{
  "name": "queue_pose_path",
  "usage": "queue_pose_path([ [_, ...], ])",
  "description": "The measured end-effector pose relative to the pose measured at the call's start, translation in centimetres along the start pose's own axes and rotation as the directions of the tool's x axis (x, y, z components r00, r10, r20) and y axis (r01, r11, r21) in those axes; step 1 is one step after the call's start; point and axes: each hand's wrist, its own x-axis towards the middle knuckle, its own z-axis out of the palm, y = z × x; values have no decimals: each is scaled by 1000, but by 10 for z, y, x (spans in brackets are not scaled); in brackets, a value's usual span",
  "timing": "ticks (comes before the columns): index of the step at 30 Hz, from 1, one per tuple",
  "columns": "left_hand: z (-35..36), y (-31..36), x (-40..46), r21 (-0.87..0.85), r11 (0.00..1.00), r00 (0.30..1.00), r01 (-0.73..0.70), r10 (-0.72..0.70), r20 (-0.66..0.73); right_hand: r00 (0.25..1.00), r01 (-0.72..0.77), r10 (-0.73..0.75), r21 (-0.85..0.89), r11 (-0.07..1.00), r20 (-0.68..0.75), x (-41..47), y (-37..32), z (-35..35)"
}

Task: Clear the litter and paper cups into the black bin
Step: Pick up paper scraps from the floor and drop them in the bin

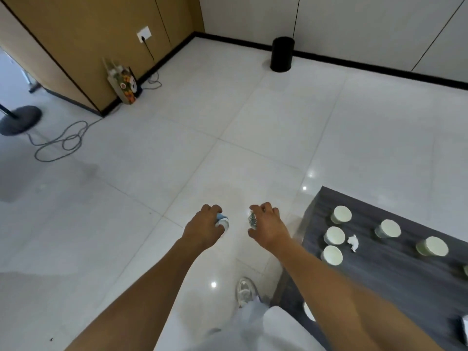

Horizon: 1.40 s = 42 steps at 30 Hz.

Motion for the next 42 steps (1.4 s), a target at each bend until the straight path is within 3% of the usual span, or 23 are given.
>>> queue_pose_path([
  [10, -88, -17, 178, 11, 999, 999, -36, 35, 41, 995, -97, 97, 30, 995, -21, 173, -26, -57],
  [22, -207, -12, 472, 12, 981, 974, -193, 191, 123, 960, -237, 252, 130, 963, -121, 433, -69, -147],
  [33, -269, 70, 727, 23, 960, 950, -280, 274, 153, 943, -313, 324, 121, 942, -78, 649, -15, -244],
  [42, -313, 172, 938, 37, 974, 962, -223, 213, 174, 940, -292, 313, 151, 944, -135, 846, 56, -377],
])
